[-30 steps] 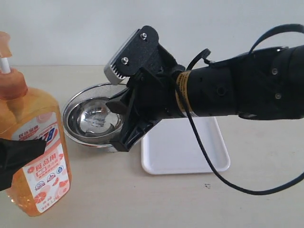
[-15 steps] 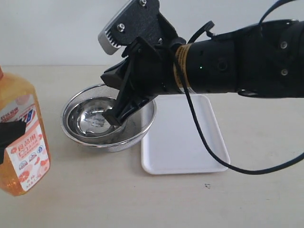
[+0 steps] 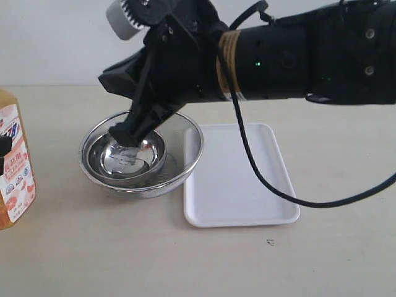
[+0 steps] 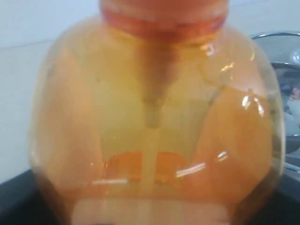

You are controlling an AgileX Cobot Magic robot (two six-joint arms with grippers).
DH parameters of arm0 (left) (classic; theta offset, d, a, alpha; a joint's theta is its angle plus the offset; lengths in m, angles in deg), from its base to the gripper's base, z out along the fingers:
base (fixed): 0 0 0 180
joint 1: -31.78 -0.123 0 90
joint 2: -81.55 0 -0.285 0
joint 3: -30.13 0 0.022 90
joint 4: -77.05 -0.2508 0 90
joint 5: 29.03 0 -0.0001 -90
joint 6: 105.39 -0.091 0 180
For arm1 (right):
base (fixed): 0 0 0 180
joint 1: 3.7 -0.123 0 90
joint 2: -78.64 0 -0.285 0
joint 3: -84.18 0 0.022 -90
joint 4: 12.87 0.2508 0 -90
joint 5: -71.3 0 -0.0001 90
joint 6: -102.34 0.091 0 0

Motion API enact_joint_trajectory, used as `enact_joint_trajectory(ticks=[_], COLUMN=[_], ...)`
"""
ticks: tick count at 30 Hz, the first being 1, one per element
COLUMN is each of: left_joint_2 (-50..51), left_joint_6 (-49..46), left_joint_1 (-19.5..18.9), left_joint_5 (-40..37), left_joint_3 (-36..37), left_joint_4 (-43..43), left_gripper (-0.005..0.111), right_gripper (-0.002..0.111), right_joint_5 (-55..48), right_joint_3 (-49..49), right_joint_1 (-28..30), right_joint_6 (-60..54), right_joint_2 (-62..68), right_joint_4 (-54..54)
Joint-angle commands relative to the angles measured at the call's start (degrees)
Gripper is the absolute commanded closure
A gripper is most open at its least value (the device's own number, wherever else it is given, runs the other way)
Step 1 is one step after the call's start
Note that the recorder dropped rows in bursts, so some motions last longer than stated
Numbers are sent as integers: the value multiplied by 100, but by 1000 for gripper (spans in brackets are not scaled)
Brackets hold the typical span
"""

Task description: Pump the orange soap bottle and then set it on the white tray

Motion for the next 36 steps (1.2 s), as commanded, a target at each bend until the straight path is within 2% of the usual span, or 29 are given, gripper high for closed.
enact_joint_trajectory(ticks=[1, 6, 18, 22, 27, 36], left_joint_2=[447, 947, 1507, 1650, 1853, 2186], left_joint_6=[-355, -563, -563, -563, -563, -563], left_joint_1=[-16, -16, -16, 96, 199, 199], left_joint_5=[543, 420, 640, 629, 796, 1592], left_joint_3=[-488, -904, -1017, -1094, -1141, -1141], left_joint_4=[7, 7, 7, 0, -130, -394], left_gripper=[102, 102, 102, 102, 102, 102], right_gripper=[109, 109, 109, 109, 109, 109], right_joint_5=[538, 705, 1268, 1539, 1555, 1478], right_joint_3=[-434, -979, -2510, -3121, -3430, -3482], right_joint_1=[16, 16, 16, 16, 5, 5], right_joint_6=[568, 1385, 2356, 2720, 2990, 3129], right_joint_2=[-65, 33, 1268, 1717, 2024, 2083], right_joint_4=[-513, -1310, -1907, -2054, -2325, -2500])
